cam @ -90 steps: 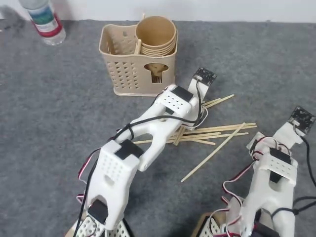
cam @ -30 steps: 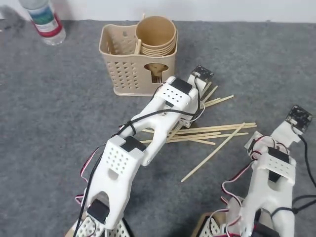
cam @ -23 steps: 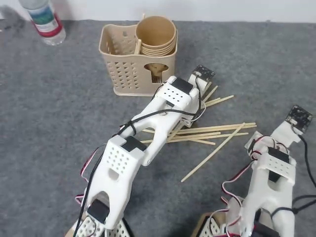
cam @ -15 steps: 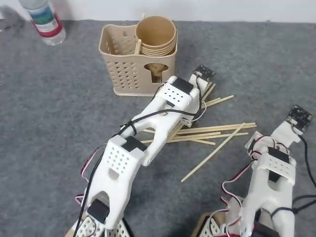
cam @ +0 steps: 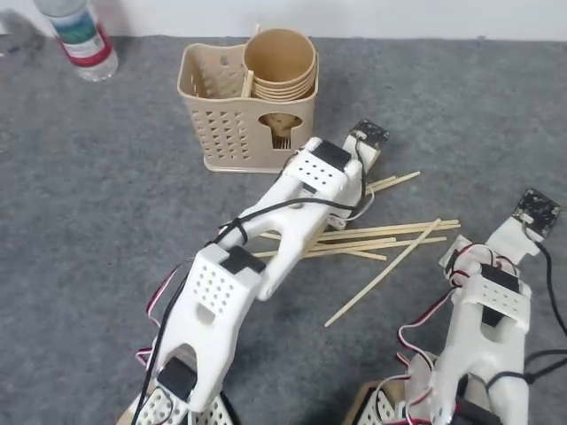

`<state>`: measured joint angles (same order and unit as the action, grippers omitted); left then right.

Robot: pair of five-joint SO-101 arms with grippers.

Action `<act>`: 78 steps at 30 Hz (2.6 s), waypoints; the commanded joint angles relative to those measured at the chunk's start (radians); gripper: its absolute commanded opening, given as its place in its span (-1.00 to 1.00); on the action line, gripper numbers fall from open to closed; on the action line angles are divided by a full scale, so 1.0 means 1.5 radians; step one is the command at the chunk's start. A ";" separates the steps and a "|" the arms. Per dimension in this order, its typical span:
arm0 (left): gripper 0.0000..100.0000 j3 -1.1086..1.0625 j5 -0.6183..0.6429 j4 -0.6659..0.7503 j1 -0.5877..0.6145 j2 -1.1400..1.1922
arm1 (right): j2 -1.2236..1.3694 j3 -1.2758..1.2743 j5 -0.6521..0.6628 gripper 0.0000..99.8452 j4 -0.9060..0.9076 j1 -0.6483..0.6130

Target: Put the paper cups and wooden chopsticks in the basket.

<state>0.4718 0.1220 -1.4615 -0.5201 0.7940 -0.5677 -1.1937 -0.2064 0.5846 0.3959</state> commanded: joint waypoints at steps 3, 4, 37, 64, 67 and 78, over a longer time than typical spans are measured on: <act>-0.95 -0.008 0.000 0.017 -0.006 -0.050 | -0.022 0.041 -0.005 -0.72 0.002 -0.008; -0.95 -0.020 0.000 0.029 -0.002 -0.050 | -0.022 0.041 -0.005 -0.72 0.002 -0.008; -0.98 -0.269 -0.049 0.073 -0.017 -0.375 | -0.022 0.041 -0.005 -0.72 -0.002 -0.007; -0.98 -0.766 -0.087 0.715 0.296 -1.077 | -0.019 0.041 -0.005 -0.72 -0.004 -0.008; -0.98 -0.796 -0.037 0.859 0.343 -1.017 | -0.018 0.041 -0.005 -0.72 -0.004 -0.008; -0.98 -0.698 0.047 0.955 0.333 -0.777 | -0.015 0.040 -0.005 -0.72 -0.022 -0.024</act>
<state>-0.6406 0.1803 -0.0575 0.0123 -0.4028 -0.5677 -1.1937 -0.2064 0.5677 0.3775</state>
